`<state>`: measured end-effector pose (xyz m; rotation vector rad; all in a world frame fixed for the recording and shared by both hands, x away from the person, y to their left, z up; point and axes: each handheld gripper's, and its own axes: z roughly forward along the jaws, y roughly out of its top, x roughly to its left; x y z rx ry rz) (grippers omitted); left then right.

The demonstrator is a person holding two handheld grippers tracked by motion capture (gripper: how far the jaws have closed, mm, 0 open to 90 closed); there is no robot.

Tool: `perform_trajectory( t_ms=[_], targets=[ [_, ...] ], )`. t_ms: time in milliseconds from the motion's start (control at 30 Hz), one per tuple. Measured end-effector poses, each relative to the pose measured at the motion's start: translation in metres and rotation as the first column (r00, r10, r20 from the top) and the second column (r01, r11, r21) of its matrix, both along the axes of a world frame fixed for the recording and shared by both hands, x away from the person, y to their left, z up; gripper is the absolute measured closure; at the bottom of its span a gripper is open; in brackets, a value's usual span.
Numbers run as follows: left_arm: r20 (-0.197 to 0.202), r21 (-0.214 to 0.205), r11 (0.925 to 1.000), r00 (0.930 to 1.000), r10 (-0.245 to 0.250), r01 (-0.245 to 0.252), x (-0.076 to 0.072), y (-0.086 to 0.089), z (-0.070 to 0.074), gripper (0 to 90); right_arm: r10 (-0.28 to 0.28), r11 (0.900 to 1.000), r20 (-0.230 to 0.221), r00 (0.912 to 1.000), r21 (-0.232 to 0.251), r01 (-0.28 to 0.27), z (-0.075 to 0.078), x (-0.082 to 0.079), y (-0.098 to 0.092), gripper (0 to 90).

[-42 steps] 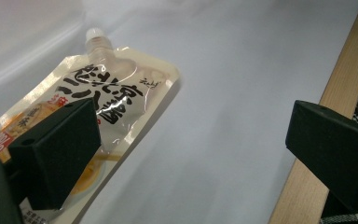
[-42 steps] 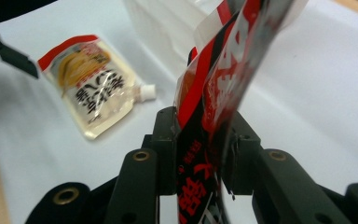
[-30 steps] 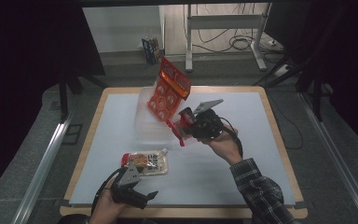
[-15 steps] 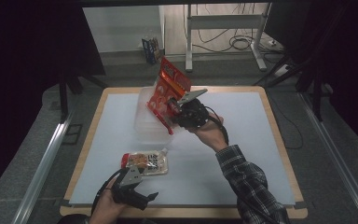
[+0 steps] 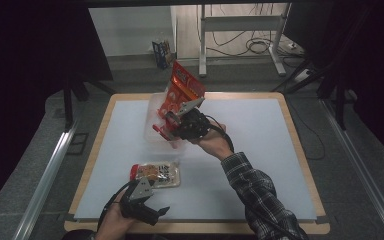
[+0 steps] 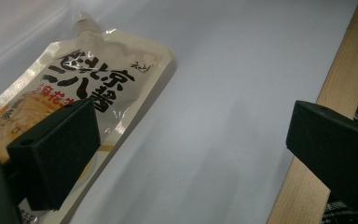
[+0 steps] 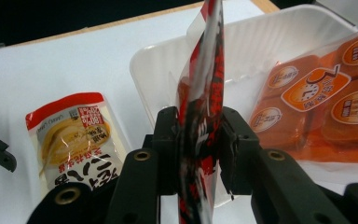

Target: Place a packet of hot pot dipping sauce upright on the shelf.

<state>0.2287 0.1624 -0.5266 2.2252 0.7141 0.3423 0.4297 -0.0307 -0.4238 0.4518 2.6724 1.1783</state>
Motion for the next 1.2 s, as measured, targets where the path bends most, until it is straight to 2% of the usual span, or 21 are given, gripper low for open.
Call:
perform_trajectory(
  t_ms=[300,467,633,800,1067,1200],
  targets=[
    [-0.002,0.013,0.9999,1.0,-0.007,0.007,0.0,-0.002,-0.001,2.8,0.005,0.9998,-0.021,0.9998,-0.018,-0.005,-0.006,0.002,0.004,65.9],
    [-0.004,0.02,0.9997,0.9999,-0.013,0.013,0.0,-0.002,-0.001,2.8,0.014,0.9998,-0.025,0.9996,0.017,-0.013,-0.003,0.001,0.007,61.9],
    [-0.004,0.025,0.9996,0.9999,-0.016,0.016,-0.001,-0.003,-0.002,2.8,0.015,0.9998,-0.015,0.9998,0.015,-0.014,0.001,-0.001,0.01,61.7],
    [-0.003,0.026,0.9995,0.9999,-0.016,0.016,-0.001,-0.003,-0.002,2.8,0.005,1.0,-0.018,0.9998,0.005,-0.005,-0.002,0.0,0.01,59.2],
    [-0.005,0.027,0.9995,0.9999,-0.015,0.015,-0.001,-0.003,-0.002,2.8,-0.026,0.9997,-0.012,0.9996,0.002,0.026,-0.005,-0.001,0.004,44.7],
    [-0.006,0.028,0.9995,0.9999,-0.015,0.015,0.0,-0.003,-0.002,2.9,-0.03,0.9995,-0.001,0.9995,-0.003,0.03,-0.006,-0.004,-0.001,33.4]
  ],
)
